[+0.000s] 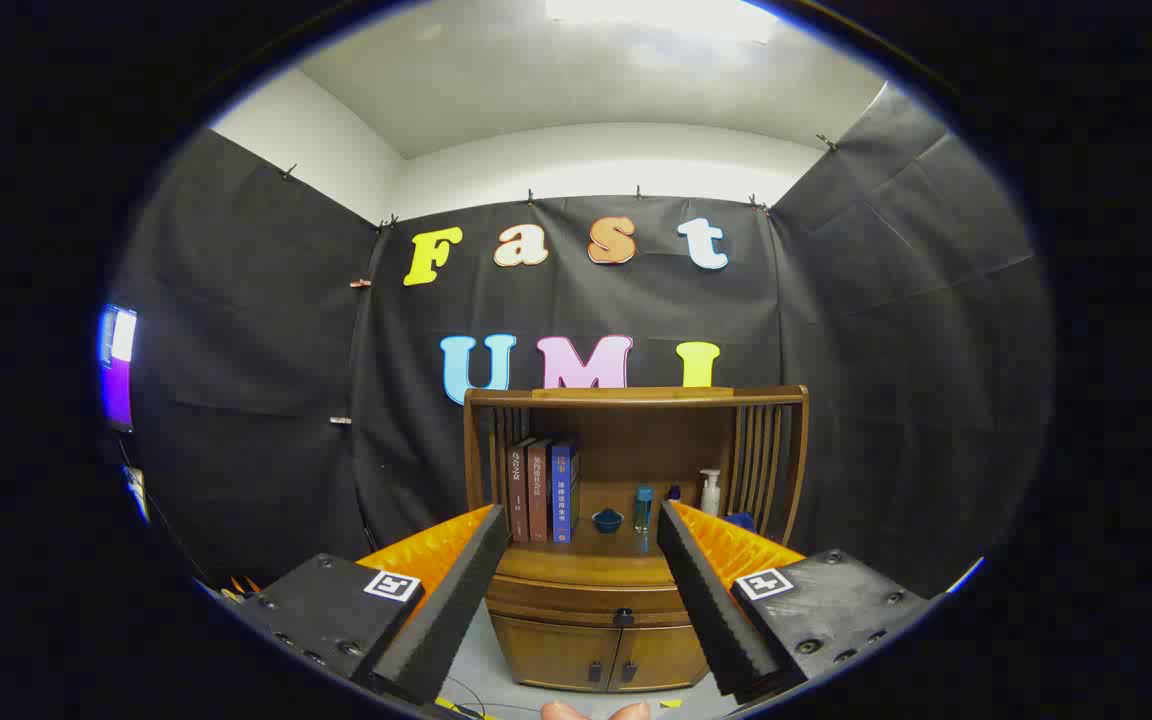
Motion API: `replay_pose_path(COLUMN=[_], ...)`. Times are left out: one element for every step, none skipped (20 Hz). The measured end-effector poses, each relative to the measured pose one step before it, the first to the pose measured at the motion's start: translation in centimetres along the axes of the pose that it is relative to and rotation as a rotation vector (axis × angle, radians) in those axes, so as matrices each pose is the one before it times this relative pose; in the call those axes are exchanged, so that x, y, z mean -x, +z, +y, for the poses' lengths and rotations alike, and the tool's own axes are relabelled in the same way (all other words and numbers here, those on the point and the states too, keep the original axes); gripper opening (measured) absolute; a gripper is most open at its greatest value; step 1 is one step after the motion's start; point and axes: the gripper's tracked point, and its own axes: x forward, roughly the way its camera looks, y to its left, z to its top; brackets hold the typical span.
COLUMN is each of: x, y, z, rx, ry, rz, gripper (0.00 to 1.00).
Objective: Pull open the drawer, take out the items inside it, and place them on the countertop above the cabinet.
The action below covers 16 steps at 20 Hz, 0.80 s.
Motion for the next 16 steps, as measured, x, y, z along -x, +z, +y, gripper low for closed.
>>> replay_pose_path(x=[-0.017,0.009,-0.042,-0.072,-0.03,0.01,-0.028,-0.002,-0.111,0.021,0.014,0.005,-0.086,-0.002,0.006,-0.083], y=[0.019,0.04,0.026,0.006,0.116,0.039,0.069,0.056,-0.014,0.032,0.112,0.092,0.049,0.116,-0.048,0.019], z=[0.012,-0.057,-0.005,0.098,-0.005,0.072,0.063,0.031,-0.065,-0.013,0.001,0.076,-0.024,0.078,0.029,0.095], rx=[0.00198,0.00262,0.00221,0.00036,0.0001,-0.00064,-0.00061,0.00108,0.00257,0.00174,0.00071,0.00055,0.00097,0.00089,0.00133,0.0018], ry=[-0.00163,-0.0025,0.00033,0.00016,0.0005,-0.00035,0.00109,0.00068,-0.00067,-0.00171,-0.0003,-0.00011,0.00026,0.00036,0.00065,0.00038], rz=[0.00072,0.00053,0.00034,-0.00109,-0.00022,0.00026,-0.00234,-0.00011,-0.00005,-0.00048,-0.00169,-0.0013,-0.00149,-0.00209,-0.00051,-0.00042], gripper=[0.98,0.98,0.98,0.98,0.98,0.98,0.98,0.98,0.98,0.98,0.98,0.98,0.98,0.98,0.98,0.98])
